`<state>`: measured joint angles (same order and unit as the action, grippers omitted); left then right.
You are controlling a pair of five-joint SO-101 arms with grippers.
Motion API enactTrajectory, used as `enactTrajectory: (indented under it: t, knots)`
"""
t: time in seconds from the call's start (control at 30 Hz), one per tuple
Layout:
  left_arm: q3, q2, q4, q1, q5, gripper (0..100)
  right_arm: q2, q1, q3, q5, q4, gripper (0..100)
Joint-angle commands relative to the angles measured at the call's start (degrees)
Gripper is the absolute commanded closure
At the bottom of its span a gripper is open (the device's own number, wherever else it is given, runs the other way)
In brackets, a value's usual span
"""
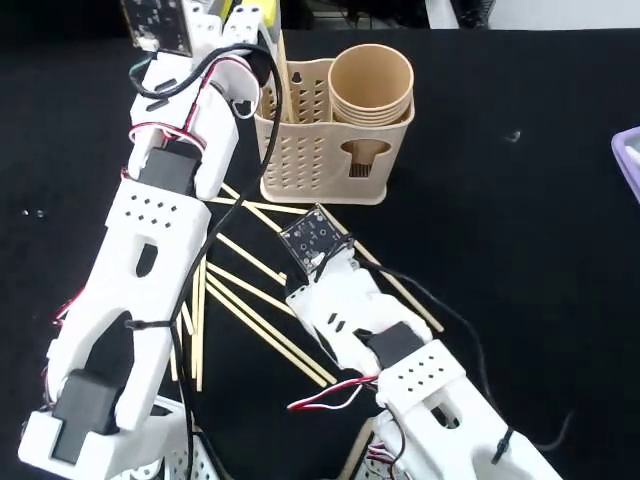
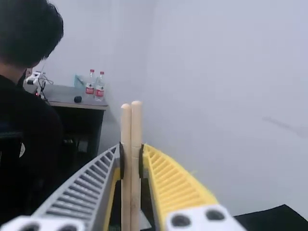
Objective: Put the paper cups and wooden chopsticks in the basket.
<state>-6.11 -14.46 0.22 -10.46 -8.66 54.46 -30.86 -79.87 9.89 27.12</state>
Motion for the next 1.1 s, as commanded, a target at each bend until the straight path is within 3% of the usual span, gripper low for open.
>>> enactTrajectory:
  t: [0.0, 0.1, 0.43, 0.63, 0.9, 1.07]
  knots:
    - [4.97, -0.88, 9.67, -0.4, -1.58, 89, 0.31, -0.18, 0.4, 0.53, -1.14, 86.4]
    - [9.63, -0.62, 17.76, 0.04, -3.25, 87, 0.31, -0.18, 0.4, 0.53, -1.14, 86.4]
    - [18.95, -0.88, 33.49, 0.57, -4.66, 87, 0.31, -0.09, 0.4, 0.53, -1.05, 86.4]
    - [20.97, -3.69, 49.85, 8.22, -4.66, 87, 0.4, -0.09, 0.4, 0.53, -1.05, 86.4]
    - [7.16, -7.12, 63.56, 27.21, -4.57, 87, 0.57, -0.09, 1.19, 0.09, 0.0, 86.1]
    - [-13.93, -4.04, 56.26, 35.3, 2.73, 87, 0.31, -0.35, 5.14, -0.09, 8.09, 86.1]
